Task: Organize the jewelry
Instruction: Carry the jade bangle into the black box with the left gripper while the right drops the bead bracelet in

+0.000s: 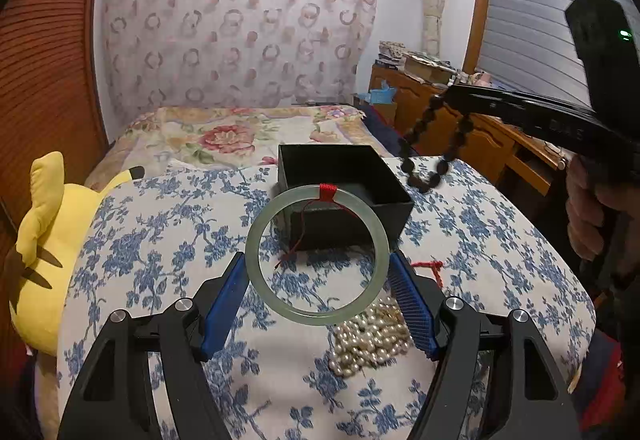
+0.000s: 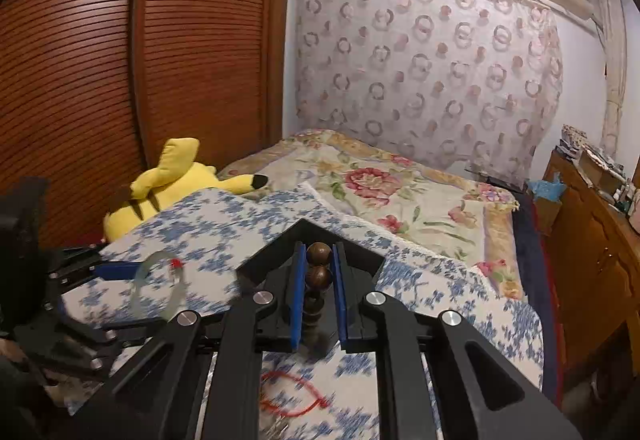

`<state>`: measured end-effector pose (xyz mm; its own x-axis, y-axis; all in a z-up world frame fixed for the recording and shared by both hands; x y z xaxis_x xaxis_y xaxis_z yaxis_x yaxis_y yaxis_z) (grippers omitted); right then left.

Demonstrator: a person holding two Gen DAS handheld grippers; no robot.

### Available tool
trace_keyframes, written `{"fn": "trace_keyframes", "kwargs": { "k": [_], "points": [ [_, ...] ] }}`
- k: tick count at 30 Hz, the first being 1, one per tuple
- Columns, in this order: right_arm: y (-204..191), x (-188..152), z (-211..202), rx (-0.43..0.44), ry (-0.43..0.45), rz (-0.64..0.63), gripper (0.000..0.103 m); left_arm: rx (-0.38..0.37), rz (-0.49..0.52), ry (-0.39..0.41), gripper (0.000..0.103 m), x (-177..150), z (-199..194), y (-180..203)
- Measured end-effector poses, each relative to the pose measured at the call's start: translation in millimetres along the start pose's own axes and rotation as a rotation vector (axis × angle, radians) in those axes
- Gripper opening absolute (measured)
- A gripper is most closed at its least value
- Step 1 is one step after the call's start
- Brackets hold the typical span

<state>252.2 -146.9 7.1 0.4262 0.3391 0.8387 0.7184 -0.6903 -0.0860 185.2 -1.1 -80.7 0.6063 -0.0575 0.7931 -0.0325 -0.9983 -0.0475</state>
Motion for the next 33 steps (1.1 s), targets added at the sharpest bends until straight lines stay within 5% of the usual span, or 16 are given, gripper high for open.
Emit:
{"fn": "trace_keyframes", "kwargs": {
  "k": [15,18,33],
  "points": [
    [48,-36,72,0.019,-0.144,0.108,0.016,0.004,0.019,-0.024,0.068,33,50,10],
    [45,-41,71,-0.002,-0.149,0.080,0.025,-0.001,0.022,-0.029,0.068,41,60,15],
    [53,-60,20,0.025,-0.083,0.121,0.034,0.032,0.089,-0.084,0.069,61,109,42]
  ]
}}
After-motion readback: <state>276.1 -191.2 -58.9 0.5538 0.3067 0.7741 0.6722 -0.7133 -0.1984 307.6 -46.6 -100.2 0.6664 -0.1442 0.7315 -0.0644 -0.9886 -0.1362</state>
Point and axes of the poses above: each gripper's, at about its wrist camera, not at the fingertips, and z roughly the way its jaws point, y to its right, x to its top, the point moved 9 cm from there along z, roughly the way its jaws point, and after that the axes turned 15 degrees about x, right-handed, at the moved point
